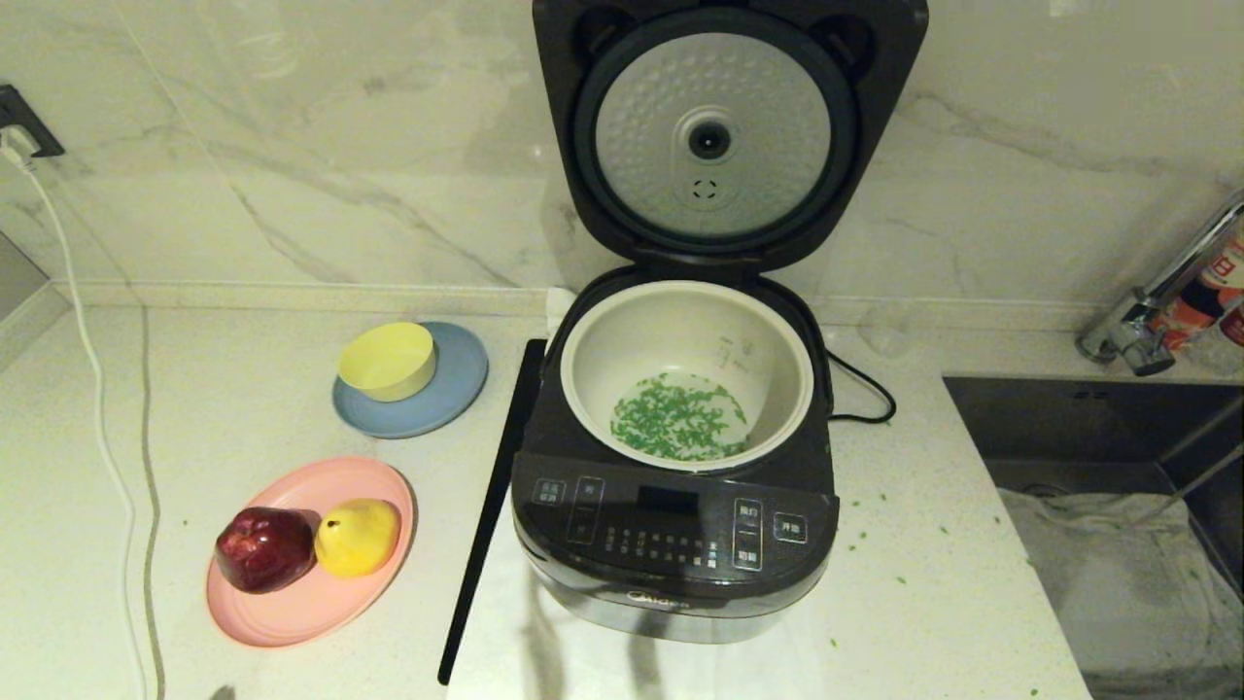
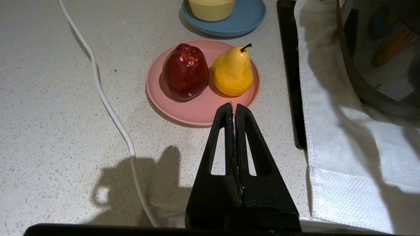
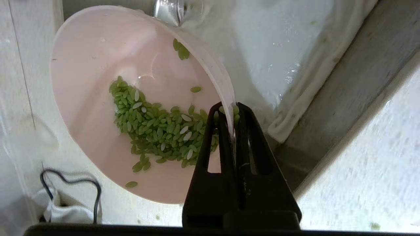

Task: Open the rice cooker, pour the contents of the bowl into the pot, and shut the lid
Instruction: Fill a bowl with water from the tap

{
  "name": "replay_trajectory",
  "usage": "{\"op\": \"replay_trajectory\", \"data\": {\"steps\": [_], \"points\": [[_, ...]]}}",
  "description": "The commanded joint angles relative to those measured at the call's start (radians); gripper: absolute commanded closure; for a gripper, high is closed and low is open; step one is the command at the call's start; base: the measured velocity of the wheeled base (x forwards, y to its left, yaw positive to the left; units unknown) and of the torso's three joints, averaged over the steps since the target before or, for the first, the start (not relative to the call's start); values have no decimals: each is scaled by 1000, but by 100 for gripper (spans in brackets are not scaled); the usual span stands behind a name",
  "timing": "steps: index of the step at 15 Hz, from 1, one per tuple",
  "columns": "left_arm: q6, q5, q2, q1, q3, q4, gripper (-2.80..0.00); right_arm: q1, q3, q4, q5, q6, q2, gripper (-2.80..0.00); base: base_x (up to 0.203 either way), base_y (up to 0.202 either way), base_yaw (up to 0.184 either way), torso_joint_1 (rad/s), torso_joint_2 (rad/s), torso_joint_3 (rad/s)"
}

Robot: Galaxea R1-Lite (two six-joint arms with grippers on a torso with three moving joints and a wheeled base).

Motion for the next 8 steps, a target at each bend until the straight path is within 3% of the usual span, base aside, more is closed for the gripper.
{"op": "replay_trajectory", "data": {"steps": [1,8], "points": [[0,1,1,0,9,-1,0,-13,-41,2,3,7,57,0,0,0,0,0,0,0],[0,1,1,0,9,0,0,-25,-124,2,5,4,162,0,0,0,0,0,0,0]]}}
